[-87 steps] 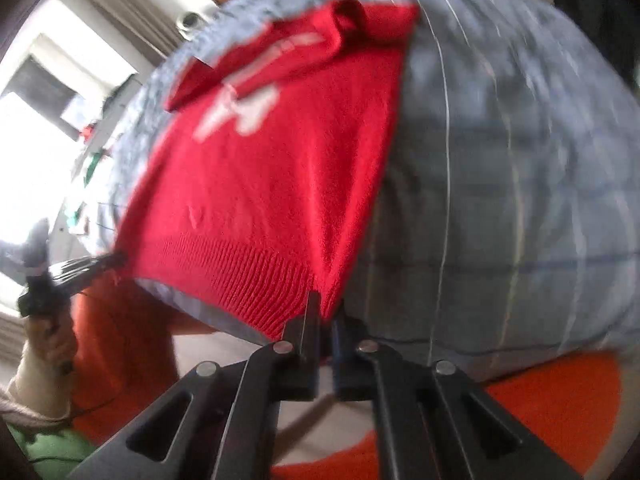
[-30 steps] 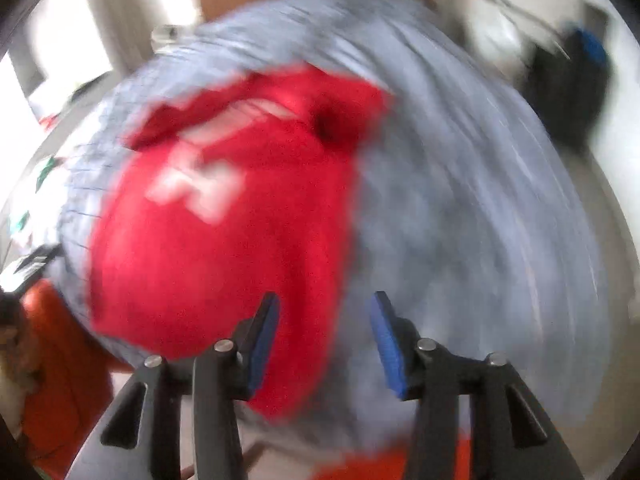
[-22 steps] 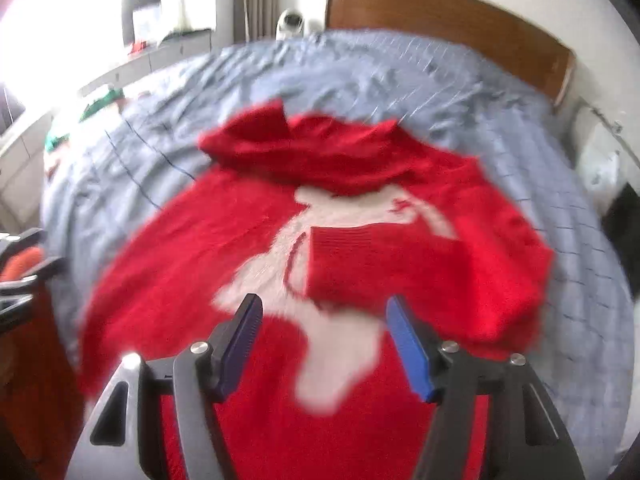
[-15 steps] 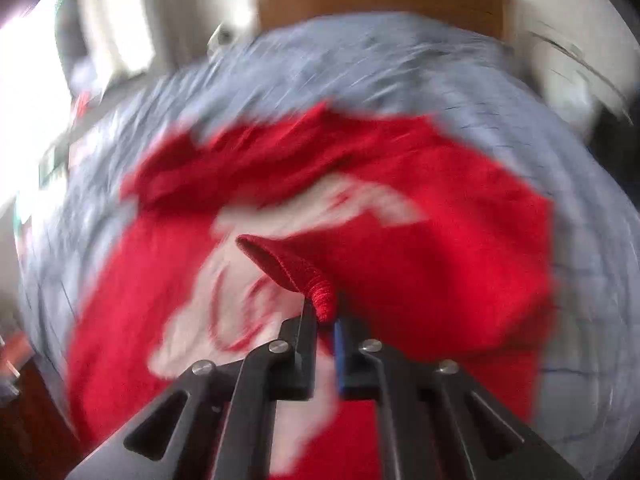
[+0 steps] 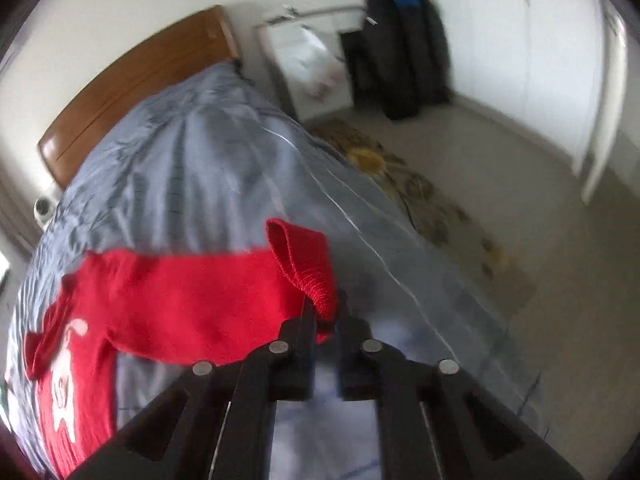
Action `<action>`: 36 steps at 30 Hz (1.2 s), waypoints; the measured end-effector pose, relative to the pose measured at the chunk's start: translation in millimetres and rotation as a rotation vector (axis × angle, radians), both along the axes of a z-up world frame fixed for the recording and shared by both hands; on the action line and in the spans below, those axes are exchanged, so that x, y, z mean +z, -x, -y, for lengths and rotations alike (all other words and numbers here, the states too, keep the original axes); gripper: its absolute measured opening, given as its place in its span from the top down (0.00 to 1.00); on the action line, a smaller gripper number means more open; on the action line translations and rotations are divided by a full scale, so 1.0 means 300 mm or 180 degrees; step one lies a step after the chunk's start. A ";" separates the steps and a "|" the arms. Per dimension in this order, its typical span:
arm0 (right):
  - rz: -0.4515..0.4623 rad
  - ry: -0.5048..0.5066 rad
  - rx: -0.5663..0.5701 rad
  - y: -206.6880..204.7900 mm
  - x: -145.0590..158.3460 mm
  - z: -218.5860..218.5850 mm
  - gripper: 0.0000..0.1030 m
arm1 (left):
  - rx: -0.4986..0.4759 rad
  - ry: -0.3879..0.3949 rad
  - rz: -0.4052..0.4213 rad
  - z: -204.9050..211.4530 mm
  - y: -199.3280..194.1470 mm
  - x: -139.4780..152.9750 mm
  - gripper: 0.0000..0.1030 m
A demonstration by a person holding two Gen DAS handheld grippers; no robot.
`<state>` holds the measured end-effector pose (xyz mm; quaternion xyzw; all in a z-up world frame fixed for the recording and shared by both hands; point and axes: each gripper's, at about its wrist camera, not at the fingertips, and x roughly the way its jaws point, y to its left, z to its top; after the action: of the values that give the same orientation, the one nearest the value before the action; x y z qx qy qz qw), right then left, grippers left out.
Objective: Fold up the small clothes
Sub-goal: 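Grasp a sweater sleeve cuff with the right gripper and lift it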
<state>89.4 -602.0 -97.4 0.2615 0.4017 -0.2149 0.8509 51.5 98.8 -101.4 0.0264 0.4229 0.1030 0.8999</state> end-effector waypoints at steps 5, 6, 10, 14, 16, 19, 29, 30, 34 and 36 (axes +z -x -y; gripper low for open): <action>0.0165 -0.0425 -0.0321 0.066 -0.085 0.052 0.94 | 0.0004 -0.0039 -0.0014 0.003 0.005 -0.003 0.27; 0.0186 -0.0500 -0.0354 0.068 -0.087 0.057 0.94 | 0.0013 -0.0026 -0.0021 0.000 0.005 -0.004 0.27; 0.0224 -0.0761 -0.0359 0.105 -0.123 0.056 0.93 | 0.0047 0.0047 -0.0063 -0.014 0.000 -0.009 0.27; 0.0454 -0.0943 -0.0308 0.127 -0.110 0.064 0.79 | 0.0032 0.0063 -0.0077 -0.014 -0.003 -0.011 0.27; 0.0575 -0.1045 -0.0302 0.124 -0.106 0.065 0.71 | 0.0022 0.0049 -0.0077 -0.011 -0.002 -0.011 0.27; 0.0669 -0.1166 -0.0347 0.122 -0.113 0.080 0.71 | 0.0016 0.0020 -0.0081 -0.005 -0.002 -0.012 0.27; 0.0492 -0.1081 -0.0558 0.127 -0.164 0.086 0.97 | 0.0025 -0.0002 -0.0087 -0.002 -0.001 -0.014 0.27; 0.0497 -0.1057 -0.0549 0.130 -0.163 0.085 0.99 | 0.0027 0.0006 -0.0087 -0.003 -0.002 -0.015 0.27; 0.0516 -0.0940 -0.0484 0.151 -0.146 0.071 0.98 | 0.0047 0.0069 -0.0101 -0.014 -0.003 -0.013 0.27; 0.0505 -0.0875 -0.0468 0.164 -0.134 0.063 0.97 | 0.0055 0.0095 -0.0106 -0.018 -0.004 -0.013 0.27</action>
<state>40.2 -620.8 -137.6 0.4202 0.3386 -0.1983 0.8182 52.6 104.1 -105.2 0.0110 0.4395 0.1040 0.8921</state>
